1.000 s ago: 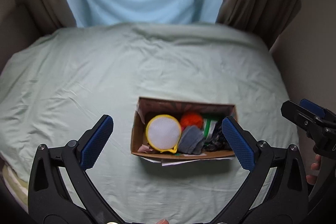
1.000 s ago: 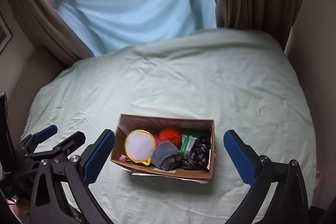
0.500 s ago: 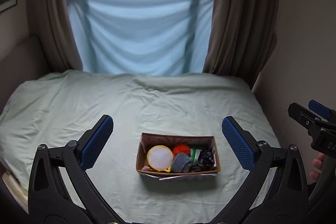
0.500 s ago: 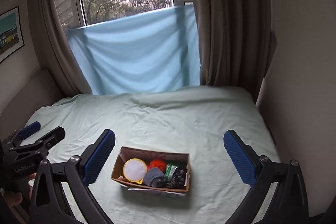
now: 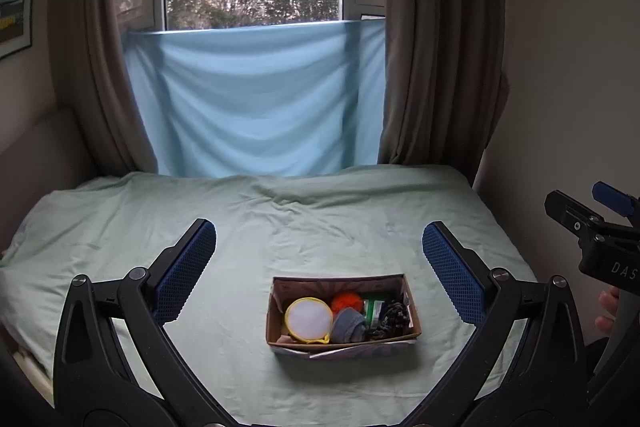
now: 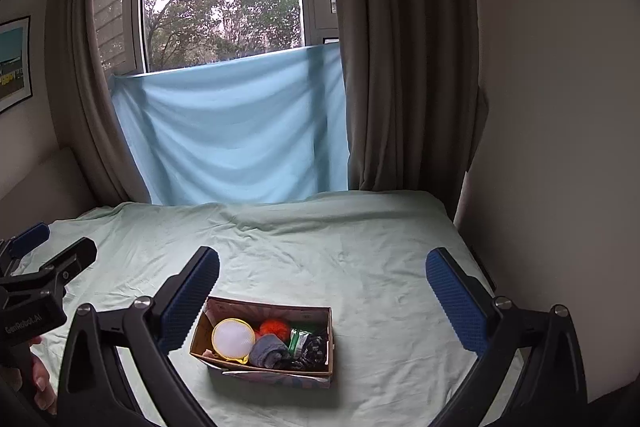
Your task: Organize soft objects
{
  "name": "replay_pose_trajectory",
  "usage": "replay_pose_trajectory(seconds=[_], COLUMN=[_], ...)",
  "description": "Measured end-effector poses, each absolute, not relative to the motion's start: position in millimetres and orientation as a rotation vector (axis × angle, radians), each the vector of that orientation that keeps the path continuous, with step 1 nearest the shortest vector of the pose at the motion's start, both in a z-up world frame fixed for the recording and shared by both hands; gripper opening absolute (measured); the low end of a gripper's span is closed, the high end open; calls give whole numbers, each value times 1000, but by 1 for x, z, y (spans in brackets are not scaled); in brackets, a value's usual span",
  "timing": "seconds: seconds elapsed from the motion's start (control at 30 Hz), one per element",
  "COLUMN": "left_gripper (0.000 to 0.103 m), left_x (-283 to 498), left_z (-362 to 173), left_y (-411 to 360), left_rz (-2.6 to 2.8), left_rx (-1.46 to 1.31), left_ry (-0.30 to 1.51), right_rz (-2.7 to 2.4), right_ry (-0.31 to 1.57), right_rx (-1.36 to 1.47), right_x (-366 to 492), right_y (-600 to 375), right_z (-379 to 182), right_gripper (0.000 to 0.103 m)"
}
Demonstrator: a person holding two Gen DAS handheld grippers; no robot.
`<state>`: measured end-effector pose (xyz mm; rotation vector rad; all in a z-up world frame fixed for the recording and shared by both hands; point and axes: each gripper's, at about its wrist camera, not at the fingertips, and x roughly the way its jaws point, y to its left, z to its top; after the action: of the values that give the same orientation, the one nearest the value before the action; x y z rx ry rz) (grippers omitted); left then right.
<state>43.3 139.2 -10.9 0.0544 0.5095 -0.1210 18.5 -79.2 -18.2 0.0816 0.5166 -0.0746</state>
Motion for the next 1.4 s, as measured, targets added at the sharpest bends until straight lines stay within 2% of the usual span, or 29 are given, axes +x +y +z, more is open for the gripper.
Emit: replay_pose_trajectory(seconds=[1.4], left_gripper=[103], left_x=[28], left_z=[-10], left_y=[143], left_rz=[-101], left_rx=[33], left_ry=[481], right_rz=[-48], right_ry=[464], right_rx=[44], right_x=[8], right_y=[-68], right_z=[-6], right_gripper=[103])
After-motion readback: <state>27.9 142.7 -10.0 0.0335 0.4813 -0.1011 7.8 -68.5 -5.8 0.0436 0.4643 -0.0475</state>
